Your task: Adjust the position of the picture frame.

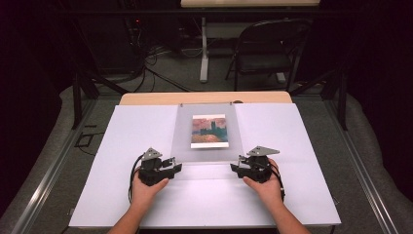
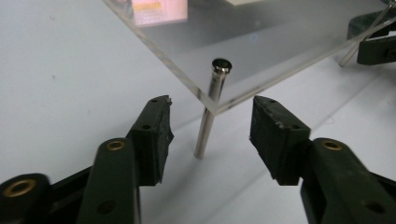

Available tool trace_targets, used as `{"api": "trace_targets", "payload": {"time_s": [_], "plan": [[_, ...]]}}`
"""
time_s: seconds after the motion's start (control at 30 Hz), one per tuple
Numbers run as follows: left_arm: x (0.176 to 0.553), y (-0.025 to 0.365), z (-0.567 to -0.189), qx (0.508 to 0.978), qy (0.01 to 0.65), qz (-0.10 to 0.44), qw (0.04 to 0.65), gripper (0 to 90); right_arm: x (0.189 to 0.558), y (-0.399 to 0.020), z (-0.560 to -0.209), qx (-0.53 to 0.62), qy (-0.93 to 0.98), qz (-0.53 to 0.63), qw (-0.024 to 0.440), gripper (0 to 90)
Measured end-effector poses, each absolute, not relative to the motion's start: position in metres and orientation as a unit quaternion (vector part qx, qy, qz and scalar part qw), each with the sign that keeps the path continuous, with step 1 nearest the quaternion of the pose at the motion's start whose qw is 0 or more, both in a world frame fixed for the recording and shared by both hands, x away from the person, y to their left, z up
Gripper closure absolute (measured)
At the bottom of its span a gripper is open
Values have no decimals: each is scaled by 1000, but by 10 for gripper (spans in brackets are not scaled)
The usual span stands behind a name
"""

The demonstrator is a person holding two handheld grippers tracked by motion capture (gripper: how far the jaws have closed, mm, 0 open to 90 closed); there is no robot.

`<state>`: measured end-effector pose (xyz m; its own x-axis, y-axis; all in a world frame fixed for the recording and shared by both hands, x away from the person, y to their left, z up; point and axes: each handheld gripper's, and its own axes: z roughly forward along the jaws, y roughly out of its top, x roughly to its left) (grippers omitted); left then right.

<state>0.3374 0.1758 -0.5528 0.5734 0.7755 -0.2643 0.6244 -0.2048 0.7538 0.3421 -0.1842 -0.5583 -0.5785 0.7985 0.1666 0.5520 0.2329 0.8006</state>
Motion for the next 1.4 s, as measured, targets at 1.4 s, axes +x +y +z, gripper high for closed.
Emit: {"api": "trace_targets", "payload": {"time_s": [1.4], "plan": [[288,216,-522,762,415,118,482,423,285,-218,-527,391,799,432,150,429]]}}
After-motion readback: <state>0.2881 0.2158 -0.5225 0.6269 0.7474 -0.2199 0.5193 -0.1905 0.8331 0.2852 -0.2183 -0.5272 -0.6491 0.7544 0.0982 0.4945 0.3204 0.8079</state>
